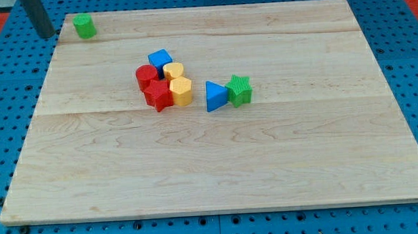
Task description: Separate the heart from the group of blocks
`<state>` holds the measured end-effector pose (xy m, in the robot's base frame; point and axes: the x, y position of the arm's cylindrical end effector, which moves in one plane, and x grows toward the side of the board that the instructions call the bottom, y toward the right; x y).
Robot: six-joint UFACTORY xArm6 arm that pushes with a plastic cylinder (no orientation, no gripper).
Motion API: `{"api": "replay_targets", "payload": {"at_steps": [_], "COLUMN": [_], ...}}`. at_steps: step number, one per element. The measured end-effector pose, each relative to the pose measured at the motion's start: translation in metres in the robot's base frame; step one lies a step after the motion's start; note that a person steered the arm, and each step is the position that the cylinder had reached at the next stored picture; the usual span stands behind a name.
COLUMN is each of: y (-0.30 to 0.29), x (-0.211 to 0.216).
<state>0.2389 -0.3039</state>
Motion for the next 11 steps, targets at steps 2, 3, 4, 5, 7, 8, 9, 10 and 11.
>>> {"api": "replay_targets", "payload": {"at_steps": [2, 3, 4, 5, 7, 8, 9, 10, 11], "y": [0.049, 0.053, 0.052, 0.069, 0.187, 0.243, 0.263, 0.303, 0.34], "x": [0.001, 0.014, 0.083, 0.152, 0.159, 0.162, 0.151, 0.128, 0.118]}}
